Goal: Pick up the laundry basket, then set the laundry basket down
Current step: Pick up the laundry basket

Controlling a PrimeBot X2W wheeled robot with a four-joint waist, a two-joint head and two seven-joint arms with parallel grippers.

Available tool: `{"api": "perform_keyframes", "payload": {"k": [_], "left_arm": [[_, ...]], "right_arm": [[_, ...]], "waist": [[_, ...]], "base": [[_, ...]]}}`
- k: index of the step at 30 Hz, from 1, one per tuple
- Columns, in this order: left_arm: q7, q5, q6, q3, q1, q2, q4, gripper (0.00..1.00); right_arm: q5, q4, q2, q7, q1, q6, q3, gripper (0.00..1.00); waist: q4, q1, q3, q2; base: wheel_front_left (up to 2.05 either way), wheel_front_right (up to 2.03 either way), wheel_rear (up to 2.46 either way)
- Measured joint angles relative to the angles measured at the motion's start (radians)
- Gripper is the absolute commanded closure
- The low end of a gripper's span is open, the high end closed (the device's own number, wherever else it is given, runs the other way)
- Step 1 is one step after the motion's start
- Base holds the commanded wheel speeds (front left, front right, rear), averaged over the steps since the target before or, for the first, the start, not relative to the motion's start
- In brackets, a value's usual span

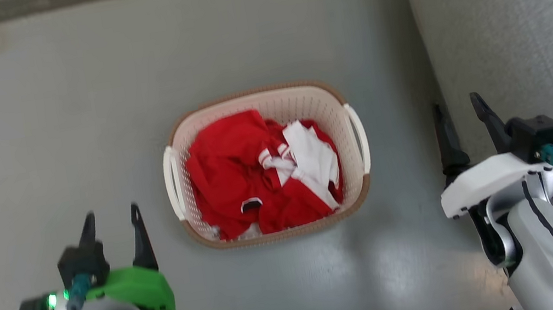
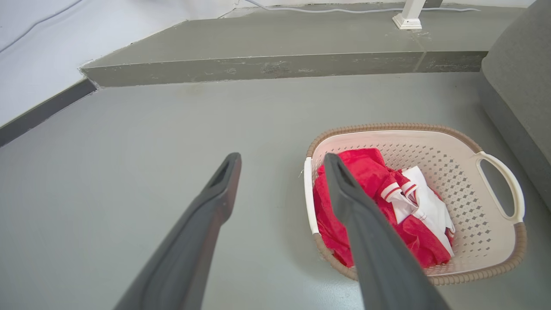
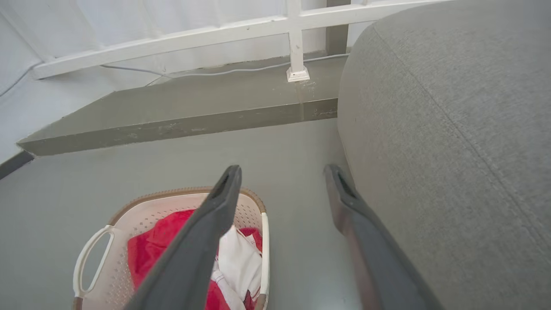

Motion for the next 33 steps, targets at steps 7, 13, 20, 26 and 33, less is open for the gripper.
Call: {"api": "perform_keyframes", "payload": {"k": [7,13,20,26,33], "left_arm": [[0.010,0.005,-0.022,-0.013,-0.118,-0.002,0.050,0.00],[0.031,0.005,-0.035,-0.018,-0.205,-0.005,0.111,0.00],[0.045,0.005,-0.051,-0.040,-0.299,-0.008,0.169,0.00],[0.049,0.005,-0.057,-0.050,-0.387,-0.012,0.201,0.00],[0.033,0.006,-0.069,-0.075,-0.490,-0.017,0.212,0.00]], "right_arm": [[0.001,0.111,-0.002,0.005,-0.106,0.009,0.002,0.00],[0.010,0.178,-0.002,0.010,-0.202,0.009,0.003,0.00],[0.026,0.251,-0.003,0.013,-0.294,0.012,0.006,0.00],[0.039,0.292,-0.004,0.013,-0.372,0.018,0.013,0.00],[0.039,0.320,-0.005,0.013,-0.467,0.021,0.034,0.00]], "waist": [[0.004,0.0000,0.100,0.0000],[0.008,0.0001,0.185,0.0000],[0.012,0.0001,0.286,0.0000],[0.018,0.0001,0.372,0.0000],[0.028,0.0001,0.472,0.0000]], "base": [[0.00,0.00,0.00],[0.00,0.00,0.00],[0.00,0.00,0.00],[0.00,0.00,0.00],[0.00,0.00,0.00]]}}
